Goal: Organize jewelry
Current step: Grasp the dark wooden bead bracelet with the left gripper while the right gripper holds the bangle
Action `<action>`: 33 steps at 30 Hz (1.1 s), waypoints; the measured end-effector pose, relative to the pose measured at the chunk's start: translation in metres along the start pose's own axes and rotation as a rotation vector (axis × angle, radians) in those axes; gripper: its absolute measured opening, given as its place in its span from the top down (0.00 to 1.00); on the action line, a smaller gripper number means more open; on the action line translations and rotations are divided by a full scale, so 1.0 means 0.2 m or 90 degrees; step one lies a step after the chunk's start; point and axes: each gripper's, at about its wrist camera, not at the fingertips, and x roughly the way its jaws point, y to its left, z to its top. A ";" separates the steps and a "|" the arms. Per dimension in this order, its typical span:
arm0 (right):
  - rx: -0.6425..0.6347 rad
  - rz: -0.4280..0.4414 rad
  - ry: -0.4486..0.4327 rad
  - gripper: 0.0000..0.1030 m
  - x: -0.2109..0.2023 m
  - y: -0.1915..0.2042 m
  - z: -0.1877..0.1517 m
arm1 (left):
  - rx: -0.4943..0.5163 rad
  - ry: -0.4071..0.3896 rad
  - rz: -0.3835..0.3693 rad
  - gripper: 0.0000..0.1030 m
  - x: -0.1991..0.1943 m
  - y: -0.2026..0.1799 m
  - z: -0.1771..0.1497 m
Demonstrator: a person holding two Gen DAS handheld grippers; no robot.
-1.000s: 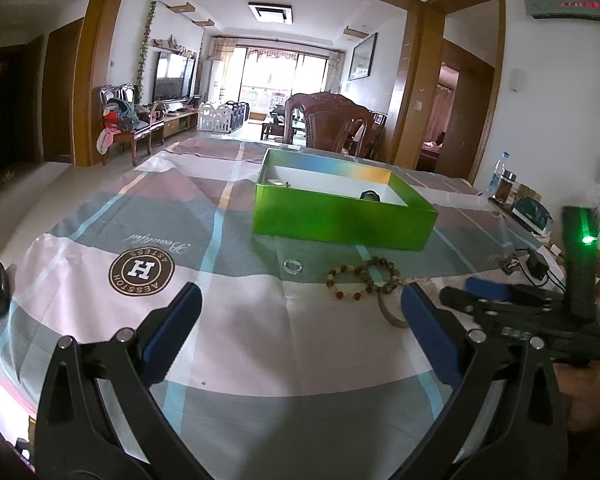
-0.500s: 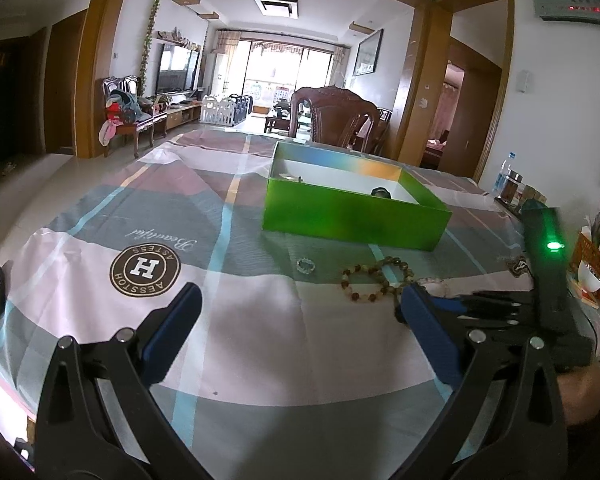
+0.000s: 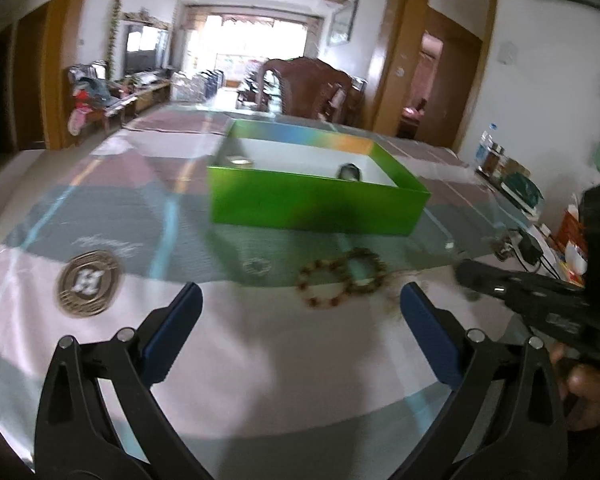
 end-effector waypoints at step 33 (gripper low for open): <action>0.032 0.002 -0.041 0.97 -0.25 -0.14 -0.08 | -0.018 -0.047 -0.108 0.92 -0.09 -0.13 0.25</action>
